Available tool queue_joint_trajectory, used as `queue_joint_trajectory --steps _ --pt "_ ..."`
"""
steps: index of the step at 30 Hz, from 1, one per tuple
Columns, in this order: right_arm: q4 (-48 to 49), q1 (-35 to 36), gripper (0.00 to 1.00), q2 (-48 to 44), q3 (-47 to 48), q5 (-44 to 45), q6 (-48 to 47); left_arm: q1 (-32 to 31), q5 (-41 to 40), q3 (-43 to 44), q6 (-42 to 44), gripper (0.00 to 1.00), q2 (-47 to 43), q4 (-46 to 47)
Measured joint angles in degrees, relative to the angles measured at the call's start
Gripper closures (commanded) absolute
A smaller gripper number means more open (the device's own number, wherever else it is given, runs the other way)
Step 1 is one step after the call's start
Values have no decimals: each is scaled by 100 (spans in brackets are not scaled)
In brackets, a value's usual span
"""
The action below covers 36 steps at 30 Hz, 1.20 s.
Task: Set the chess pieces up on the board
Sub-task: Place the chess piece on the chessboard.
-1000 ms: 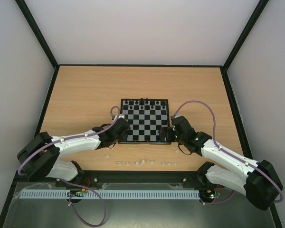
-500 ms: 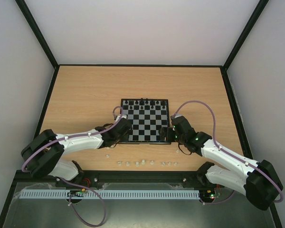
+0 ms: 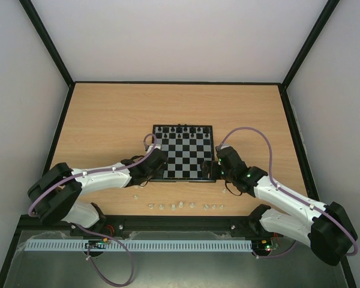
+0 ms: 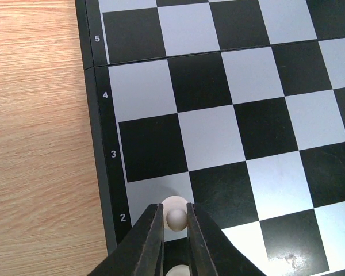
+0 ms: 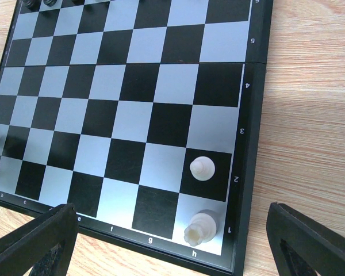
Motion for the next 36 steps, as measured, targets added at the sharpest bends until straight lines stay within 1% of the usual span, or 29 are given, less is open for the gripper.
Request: queue_joint_trajectory --steps 11,23,36 --pt "0 0 10 0 -2 -13 0 -2 -59 7 0 83 0 -33" --pt "0 0 10 0 -4 -22 0 -2 -116 52 26 72 59 -57" --pt "2 0 10 0 -4 -24 0 -2 -140 105 26 71 144 -146"
